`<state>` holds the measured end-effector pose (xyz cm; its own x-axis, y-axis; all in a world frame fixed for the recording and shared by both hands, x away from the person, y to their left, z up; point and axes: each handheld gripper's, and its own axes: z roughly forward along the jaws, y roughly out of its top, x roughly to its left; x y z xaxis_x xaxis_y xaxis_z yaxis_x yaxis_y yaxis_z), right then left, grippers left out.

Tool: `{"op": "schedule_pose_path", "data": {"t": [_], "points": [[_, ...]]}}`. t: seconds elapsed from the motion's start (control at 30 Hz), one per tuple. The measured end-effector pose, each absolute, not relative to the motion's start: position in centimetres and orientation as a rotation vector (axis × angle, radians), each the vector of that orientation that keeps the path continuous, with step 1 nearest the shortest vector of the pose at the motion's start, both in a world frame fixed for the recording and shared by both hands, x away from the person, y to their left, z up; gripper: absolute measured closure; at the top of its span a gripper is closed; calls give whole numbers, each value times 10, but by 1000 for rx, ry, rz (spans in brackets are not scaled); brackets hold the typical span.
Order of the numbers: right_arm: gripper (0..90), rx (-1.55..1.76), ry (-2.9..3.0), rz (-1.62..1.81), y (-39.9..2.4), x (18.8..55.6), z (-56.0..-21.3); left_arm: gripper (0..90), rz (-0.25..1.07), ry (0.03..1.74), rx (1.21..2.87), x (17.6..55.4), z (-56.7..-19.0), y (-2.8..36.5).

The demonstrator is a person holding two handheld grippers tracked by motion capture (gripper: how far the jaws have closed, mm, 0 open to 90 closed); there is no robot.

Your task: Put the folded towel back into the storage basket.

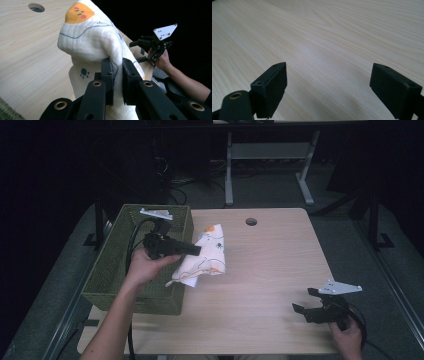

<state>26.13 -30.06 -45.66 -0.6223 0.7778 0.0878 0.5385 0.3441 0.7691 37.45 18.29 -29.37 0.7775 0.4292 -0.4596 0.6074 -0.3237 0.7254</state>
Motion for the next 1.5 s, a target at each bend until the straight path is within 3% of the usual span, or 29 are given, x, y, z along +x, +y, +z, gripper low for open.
{"op": "schedule_pose_path", "data": {"t": [1.5], "points": [[139,1164,2338,1123,-295,260,-459,821,-157,885,1933,372,-291,261]]}}
